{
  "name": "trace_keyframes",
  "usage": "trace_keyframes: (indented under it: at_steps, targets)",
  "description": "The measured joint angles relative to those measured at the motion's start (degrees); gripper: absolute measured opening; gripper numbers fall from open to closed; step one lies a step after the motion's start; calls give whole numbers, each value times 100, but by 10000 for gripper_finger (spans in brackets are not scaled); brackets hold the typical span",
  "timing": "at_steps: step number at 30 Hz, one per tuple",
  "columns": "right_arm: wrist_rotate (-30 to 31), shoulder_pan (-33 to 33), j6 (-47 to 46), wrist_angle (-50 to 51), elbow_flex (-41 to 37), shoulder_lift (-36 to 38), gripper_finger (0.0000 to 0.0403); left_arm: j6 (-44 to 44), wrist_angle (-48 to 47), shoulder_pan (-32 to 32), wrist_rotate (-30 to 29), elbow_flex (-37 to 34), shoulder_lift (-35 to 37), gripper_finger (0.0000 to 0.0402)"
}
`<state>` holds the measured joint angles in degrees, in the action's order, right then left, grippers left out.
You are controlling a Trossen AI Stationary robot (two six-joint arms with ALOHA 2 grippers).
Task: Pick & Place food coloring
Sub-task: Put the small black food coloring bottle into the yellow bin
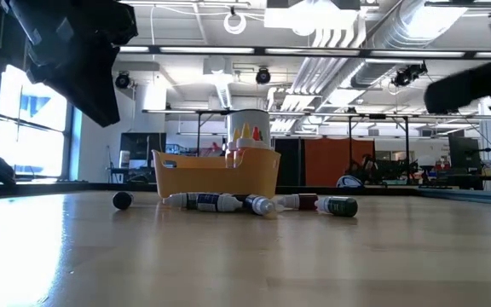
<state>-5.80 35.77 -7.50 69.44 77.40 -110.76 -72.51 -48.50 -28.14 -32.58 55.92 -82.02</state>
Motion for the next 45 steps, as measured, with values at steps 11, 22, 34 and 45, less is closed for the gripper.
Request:
trace_keyframes:
  at_steps: [11, 22, 34, 45]
  targets:
    - [596, 221, 87, -1235, -1005, 49, 161, -2, 509, 0, 5, 0, 0, 117]
    - [566, 128, 49, -1713, -1174, 28, 97, -2, 593, 0, 2, 0, 0, 117]
    - [3535, -519, 531, -2039, 160, -35, 75, 144, 581, 0, 0, 0, 0, 117]
    - [4191, -2333, 2464, -5207, 751, -15, 70, 877, 549, 0, 0, 0, 2, 117]
